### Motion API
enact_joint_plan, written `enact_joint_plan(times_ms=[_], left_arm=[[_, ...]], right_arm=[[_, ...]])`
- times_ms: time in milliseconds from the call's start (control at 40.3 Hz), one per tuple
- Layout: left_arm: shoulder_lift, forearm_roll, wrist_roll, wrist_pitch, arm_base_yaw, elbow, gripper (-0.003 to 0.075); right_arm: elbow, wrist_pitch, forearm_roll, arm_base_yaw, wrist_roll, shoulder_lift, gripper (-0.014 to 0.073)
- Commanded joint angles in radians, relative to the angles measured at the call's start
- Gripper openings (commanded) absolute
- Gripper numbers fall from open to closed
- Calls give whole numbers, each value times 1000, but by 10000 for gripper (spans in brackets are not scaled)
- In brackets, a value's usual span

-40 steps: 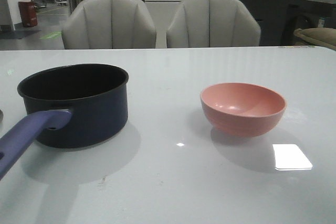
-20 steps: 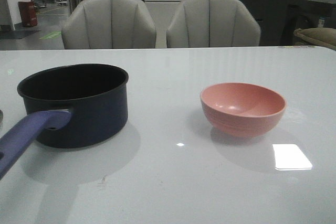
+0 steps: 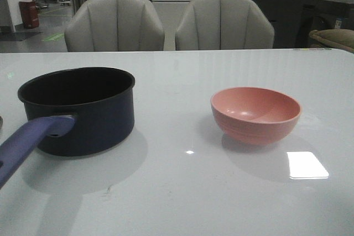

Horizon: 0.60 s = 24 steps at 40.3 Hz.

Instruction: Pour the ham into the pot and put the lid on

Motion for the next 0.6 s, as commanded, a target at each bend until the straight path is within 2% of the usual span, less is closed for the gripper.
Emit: enact_joint_plan(times_ms=[0,149,373,447,571], left_arm=[[78,33,-70,-78,-7,-81,660],[244,196,-327,-47,-7,-176,660],[536,491,-594,142,-7,-326,659],[626,536,-611,171,-4,-372,659],[785,516,-611,224,45,-462,659]], right_arm=[[-28,-75,-2,2,-1,7,159],[-28,-75,-2,2,-1,7,159],[-28,-75,-2,2,-1,7,159],[-28,-75,-2,2,-1,7,159],[-28,-75,-2,2,-1,7,159]])
